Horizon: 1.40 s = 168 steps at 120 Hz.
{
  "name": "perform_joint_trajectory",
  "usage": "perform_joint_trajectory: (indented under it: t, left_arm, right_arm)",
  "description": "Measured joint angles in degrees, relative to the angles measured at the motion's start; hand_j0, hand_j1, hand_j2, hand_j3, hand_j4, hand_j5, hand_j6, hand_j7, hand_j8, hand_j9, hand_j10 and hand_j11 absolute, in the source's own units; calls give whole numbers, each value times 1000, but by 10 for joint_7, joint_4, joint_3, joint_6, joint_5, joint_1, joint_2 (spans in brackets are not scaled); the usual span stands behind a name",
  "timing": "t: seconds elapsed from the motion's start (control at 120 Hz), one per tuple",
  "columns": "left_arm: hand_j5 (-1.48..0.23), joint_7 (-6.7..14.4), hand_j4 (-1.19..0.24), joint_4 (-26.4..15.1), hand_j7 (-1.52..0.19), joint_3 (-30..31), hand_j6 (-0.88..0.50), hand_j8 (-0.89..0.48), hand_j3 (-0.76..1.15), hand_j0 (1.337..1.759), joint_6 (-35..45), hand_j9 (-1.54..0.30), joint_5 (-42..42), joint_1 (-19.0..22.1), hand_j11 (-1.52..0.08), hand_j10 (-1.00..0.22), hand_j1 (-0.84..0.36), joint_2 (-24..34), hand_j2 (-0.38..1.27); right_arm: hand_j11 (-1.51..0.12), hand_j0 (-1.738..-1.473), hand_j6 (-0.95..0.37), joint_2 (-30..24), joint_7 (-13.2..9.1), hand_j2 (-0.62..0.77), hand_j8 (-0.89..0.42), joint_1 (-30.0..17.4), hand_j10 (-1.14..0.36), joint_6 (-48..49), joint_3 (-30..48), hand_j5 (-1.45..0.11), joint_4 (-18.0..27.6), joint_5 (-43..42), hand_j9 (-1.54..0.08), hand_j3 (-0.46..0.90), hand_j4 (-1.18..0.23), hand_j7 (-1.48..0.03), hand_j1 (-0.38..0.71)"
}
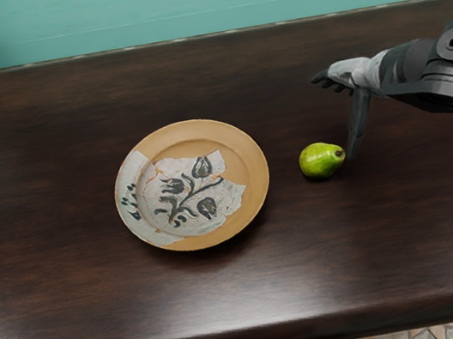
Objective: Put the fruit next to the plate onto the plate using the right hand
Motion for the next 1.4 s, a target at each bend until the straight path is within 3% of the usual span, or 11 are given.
perform_joint_trajectory:
  t: [0.3, 0.742, 1.017, 1.4]
  left_arm:
    - [0, 0, 0, 0, 0, 0, 0, 0, 0, 1658, 0, 0, 0, 0, 0, 0, 349, 0, 0]
    - [0, 0, 0, 0, 0, -1, 0, 0, 0, 1658, 0, 0, 0, 0, 0, 0, 349, 0, 0]
    - [0, 0, 0, 0, 0, -1, 0, 0, 0, 1658, 0, 0, 0, -1, 0, 0, 349, 0, 0]
    - [0, 0, 0, 0, 0, -1, 0, 0, 0, 1658, 0, 0, 0, 0, 0, 0, 349, 0, 0]
  right_arm:
    - [-62, -1658, -51, 42, 0, -9, -50, 3, -49, -91, -77, -62, -2, -4, -62, 0, -49, -62, -293]
    - [-79, -1658, -63, 130, 0, -11, -62, 3, -62, -170, -129, -79, -30, -1, -79, 0, -62, -79, -277]
    - [-81, -1658, -64, 153, 0, -12, -64, 4, -63, -223, -147, -81, 1, -3, -81, 0, -63, -81, -275]
    - [-90, -1658, -71, 203, 0, -13, -70, 4, -70, -274, -196, -90, 5, -2, -90, 0, -70, -90, -267]
